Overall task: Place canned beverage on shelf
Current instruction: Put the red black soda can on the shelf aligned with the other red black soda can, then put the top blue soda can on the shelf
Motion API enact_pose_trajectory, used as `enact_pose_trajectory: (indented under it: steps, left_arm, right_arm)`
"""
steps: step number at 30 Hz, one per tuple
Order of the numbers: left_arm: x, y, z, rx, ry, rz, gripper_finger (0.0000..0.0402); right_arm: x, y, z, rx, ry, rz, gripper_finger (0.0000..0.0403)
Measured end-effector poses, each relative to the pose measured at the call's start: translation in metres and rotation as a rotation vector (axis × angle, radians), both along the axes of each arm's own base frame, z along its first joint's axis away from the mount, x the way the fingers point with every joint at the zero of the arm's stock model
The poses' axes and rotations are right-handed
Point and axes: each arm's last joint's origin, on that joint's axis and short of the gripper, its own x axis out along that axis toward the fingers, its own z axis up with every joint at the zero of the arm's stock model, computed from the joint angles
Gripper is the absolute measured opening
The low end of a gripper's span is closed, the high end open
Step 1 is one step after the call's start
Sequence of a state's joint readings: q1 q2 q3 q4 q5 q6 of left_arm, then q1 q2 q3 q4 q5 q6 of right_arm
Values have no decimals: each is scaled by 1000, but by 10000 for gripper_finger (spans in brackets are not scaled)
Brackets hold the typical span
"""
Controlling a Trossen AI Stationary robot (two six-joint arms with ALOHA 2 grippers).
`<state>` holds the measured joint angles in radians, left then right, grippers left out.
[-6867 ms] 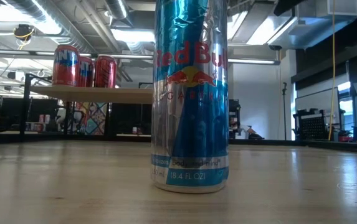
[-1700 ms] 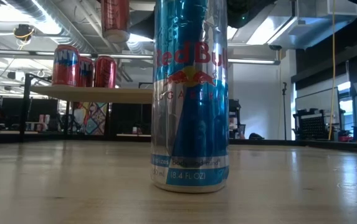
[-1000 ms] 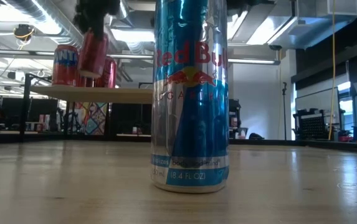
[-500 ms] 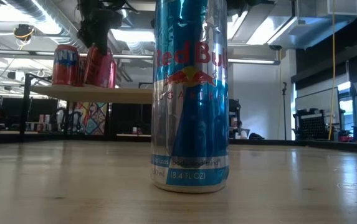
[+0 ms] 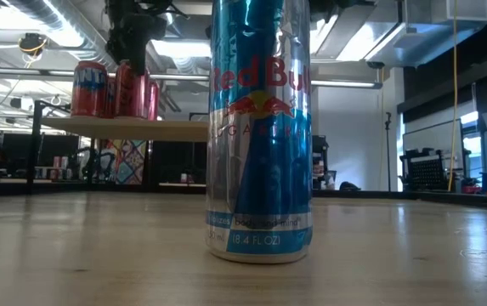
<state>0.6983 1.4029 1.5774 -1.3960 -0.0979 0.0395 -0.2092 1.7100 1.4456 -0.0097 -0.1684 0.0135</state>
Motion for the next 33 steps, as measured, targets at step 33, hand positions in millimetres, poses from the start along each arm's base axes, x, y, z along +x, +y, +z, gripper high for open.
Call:
enact_pose_trajectory:
  steps: [33]
  left_arm:
    - [54, -73, 65, 258, -718, -267, 331]
  right_arm:
    - [-105, -89, 13, 102, 391, -329, 110]
